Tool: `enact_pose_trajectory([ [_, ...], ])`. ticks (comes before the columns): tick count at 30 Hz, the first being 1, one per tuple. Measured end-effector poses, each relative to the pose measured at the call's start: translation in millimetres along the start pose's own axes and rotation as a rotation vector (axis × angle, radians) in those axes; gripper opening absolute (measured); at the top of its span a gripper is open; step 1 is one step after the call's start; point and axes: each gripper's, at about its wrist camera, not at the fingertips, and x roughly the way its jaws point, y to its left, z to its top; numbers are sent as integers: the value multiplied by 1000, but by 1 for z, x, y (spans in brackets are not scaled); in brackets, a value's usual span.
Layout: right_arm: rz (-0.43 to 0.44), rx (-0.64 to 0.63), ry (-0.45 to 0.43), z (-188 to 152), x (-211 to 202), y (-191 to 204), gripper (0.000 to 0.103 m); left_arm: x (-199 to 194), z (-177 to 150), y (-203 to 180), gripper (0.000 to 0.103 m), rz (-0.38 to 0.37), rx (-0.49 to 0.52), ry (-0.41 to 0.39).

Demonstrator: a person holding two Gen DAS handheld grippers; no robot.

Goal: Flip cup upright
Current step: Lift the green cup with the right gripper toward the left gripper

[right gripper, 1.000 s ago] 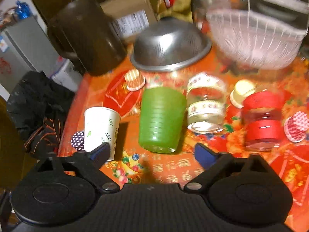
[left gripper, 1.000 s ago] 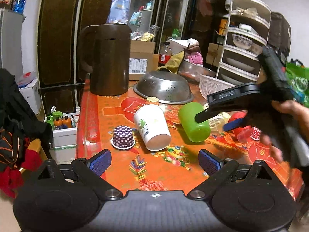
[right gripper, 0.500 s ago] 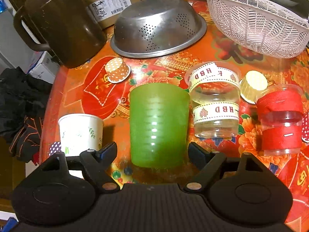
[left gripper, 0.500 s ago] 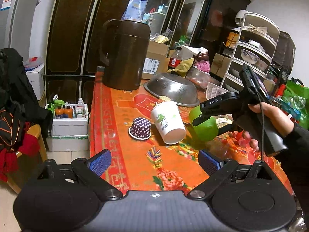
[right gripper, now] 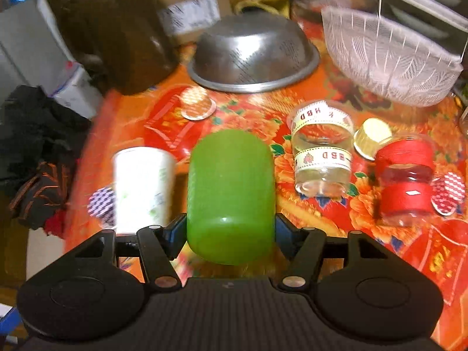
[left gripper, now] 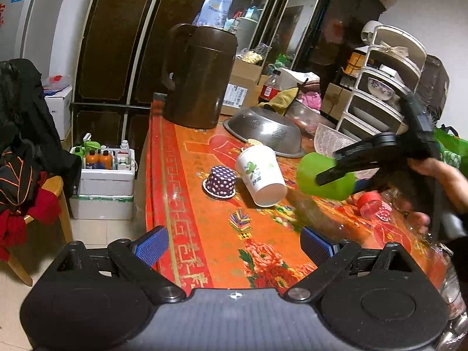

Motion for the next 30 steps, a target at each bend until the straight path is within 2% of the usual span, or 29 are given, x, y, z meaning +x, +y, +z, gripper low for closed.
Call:
enact_pose_trajectory([
  [4, 34, -26, -56, -33, -46, 1, 63, -7, -6, -2, 98, -18, 0, -1],
  [8, 40, -46, -122, -82, -89, -4, 63, -13, -12, -8, 98, -39, 6, -2],
  [17, -21, -67, -265, -177, -104, -5, 63, -17, -24, -33, 98, -52, 56, 25],
  [23, -40, -97, -307, -217, -104, 6, 63, -6, -30, -57, 98, -117, 82, 115],
  [27, -25, -101, -297, -236, -99, 5, 63, 4, -35, -73, 98, -129, 93, 196],
  [30, 9, -88, -269, -243, -91, 2, 63, 15, -35, -82, 98, -159, 61, 272],
])
